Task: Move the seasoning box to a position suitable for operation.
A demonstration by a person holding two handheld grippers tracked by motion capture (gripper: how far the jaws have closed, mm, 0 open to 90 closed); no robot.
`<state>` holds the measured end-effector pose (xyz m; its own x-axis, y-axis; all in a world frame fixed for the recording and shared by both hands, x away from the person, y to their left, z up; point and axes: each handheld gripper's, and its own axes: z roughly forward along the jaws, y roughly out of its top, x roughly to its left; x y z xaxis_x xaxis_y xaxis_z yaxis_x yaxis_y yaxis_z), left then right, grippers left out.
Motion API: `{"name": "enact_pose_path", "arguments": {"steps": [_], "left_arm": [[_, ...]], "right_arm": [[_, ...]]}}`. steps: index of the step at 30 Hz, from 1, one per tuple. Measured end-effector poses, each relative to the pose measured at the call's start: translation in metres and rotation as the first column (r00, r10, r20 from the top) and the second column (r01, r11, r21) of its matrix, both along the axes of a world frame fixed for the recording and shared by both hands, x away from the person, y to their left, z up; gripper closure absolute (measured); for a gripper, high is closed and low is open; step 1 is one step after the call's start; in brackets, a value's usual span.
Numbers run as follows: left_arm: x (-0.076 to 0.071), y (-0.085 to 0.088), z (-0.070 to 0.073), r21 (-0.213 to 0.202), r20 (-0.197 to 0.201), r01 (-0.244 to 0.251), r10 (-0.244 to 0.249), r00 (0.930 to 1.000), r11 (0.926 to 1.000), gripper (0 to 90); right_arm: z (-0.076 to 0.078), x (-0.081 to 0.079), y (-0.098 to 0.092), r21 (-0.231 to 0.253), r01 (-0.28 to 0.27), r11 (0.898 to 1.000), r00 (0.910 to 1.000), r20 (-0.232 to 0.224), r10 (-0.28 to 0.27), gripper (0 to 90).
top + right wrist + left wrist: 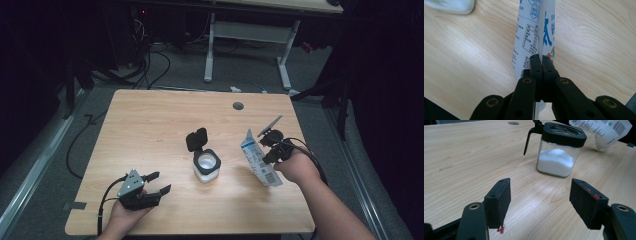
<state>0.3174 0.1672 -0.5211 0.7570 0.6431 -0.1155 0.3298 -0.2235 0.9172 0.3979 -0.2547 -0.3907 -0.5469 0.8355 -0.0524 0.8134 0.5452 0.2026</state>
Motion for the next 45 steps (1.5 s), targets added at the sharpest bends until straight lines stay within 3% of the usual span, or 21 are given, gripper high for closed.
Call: {"name": "enact_pose_path", "arguments": {"steps": [6, 18, 22, 30, 37, 45], "left_arm": [[0.000, 0.000, 0.000, -0.001, -0.001, 0.001, -0.001, 1.0000, 1.0000, 33.9], [0.003, 0.006, 0.001, -0.024, -0.010, 0.006, -0.006, 0.9999, 0.9997, 32.6], [0.005, 0.010, 0.001, -0.022, -0.007, 0.009, -0.009, 0.9999, 0.9997, 31.6], [0.008, 0.015, 0.001, 0.024, 0.016, 0.004, -0.004, 0.9999, 0.9997, 29.3], [0.009, 0.017, 0.000, 0.043, 0.021, -0.004, 0.004, 0.9998, 0.9991, 29.2], [0.011, 0.020, 0.000, 0.054, 0.021, -0.013, 0.012, 0.9997, 0.9985, 29.1]], "right_arm": [[-0.005, 0.001, -0.006, 0.008, 0.024, 1.000, 0.9997, 0.006, -0.024, 89.9], [-0.004, -0.003, -0.009, 0.064, 0.035, 0.997, 0.9943, 0.098, -0.041, 89.9], [-0.005, -0.006, -0.012, 0.103, 0.043, 0.994, 0.9905, 0.126, -0.056, 89.9], [-0.008, -0.014, -0.021, 0.166, 0.054, 0.985, 0.9786, 0.187, -0.086, 89.8], [-0.016, -0.020, -0.025, 0.187, 0.058, 0.981, 0.9713, 0.216, -0.099, 89.9], [-0.021, -0.026, -0.032, 0.244, 0.065, 0.968, 0.9560, 0.263, -0.130, 89.9]]}}
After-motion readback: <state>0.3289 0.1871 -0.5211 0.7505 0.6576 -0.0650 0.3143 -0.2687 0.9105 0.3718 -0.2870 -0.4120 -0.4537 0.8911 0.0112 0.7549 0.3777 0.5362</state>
